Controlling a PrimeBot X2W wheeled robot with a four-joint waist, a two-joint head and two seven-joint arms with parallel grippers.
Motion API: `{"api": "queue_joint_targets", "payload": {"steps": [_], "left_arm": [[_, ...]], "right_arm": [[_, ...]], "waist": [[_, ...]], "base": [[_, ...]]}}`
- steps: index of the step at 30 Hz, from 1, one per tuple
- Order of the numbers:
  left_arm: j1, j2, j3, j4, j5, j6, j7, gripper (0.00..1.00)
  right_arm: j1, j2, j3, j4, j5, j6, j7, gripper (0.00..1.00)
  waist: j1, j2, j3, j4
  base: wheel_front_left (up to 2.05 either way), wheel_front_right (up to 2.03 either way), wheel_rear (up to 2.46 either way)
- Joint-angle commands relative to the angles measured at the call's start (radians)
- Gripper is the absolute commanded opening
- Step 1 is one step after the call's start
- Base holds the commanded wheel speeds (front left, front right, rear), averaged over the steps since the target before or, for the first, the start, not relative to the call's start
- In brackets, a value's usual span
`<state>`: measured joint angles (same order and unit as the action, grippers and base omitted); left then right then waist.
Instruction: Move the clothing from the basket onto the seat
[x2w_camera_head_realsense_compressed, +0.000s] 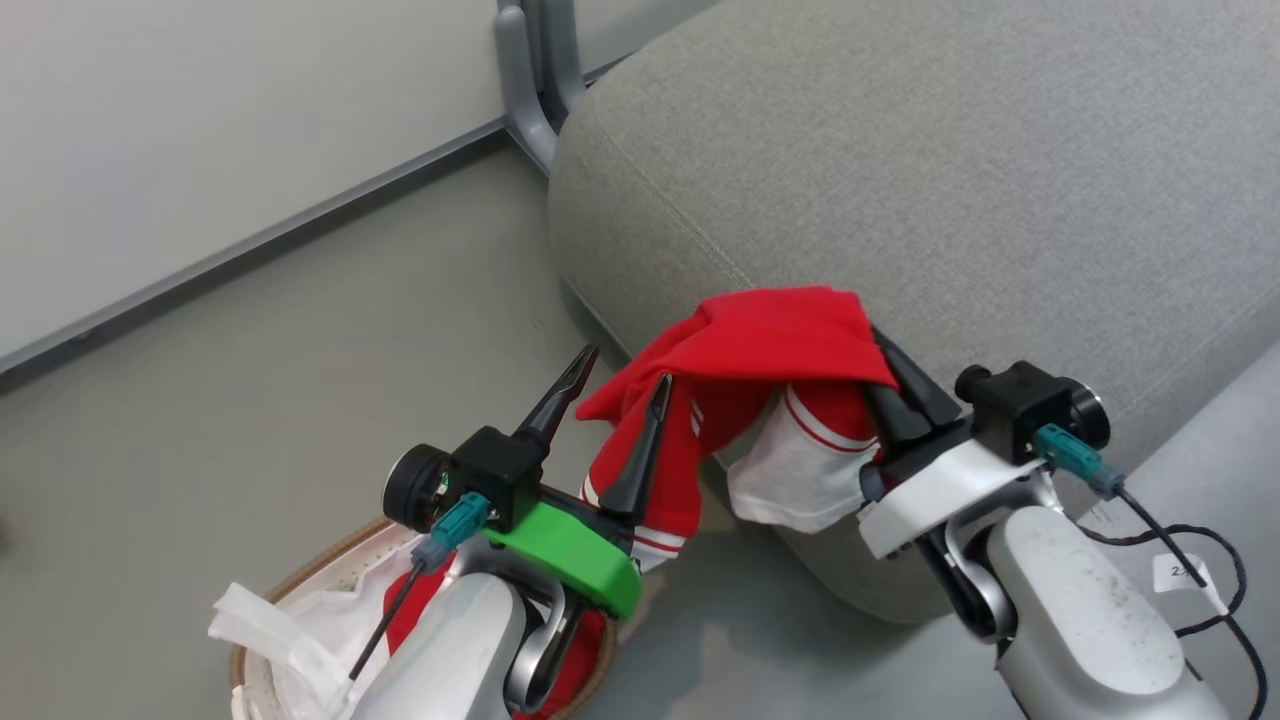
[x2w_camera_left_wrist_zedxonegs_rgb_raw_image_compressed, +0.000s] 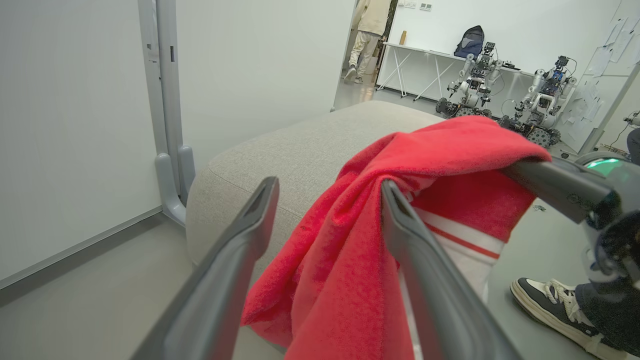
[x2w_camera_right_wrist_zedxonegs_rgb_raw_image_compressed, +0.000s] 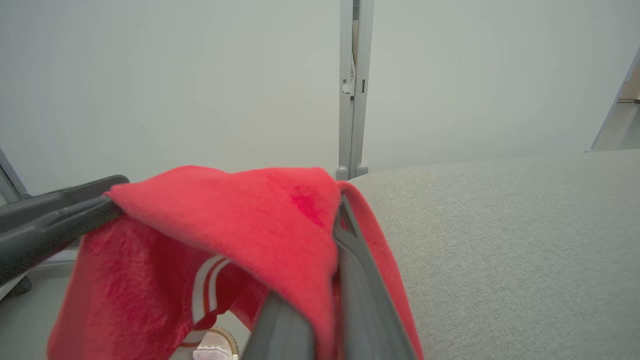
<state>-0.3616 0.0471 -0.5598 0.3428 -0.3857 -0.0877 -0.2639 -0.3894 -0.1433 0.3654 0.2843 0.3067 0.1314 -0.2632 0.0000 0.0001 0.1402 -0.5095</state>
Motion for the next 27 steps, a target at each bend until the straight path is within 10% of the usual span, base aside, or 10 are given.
{"api": "queue_joint_targets", "payload": {"steps": [1, 14, 27], "left_arm": [[-0.020, 0.007, -0.007, 0.009, -0.008, -0.006, -0.001, 1.00], [-0.050, 0.023, 0.022, 0.066, 0.054, -0.008, -0.001, 1.00], [-0.141, 0.035, 0.013, 0.059, 0.117, -0.030, -0.001, 1.00]], "right_arm": [[0.007, -0.011, -0.023, -0.012, -0.011, -0.001, -0.002, 0.00], [-0.328, -0.136, -0.096, 0.159, -0.041, -0.001, -0.002, 0.00], [-0.749, -0.307, -0.384, 0.454, -0.178, -0.001, -0.002, 0.00]], "waist": [[0.0000, -0.0001, 0.054, -0.037], [0.0000, -0.0001, 0.190, -0.029], [0.0000, -0.0001, 0.386, 0.148]], "base": [[0.00, 0.00, 0.00], [0.00, 0.00, 0.00], [0.00, 0.00, 0.00]]}}
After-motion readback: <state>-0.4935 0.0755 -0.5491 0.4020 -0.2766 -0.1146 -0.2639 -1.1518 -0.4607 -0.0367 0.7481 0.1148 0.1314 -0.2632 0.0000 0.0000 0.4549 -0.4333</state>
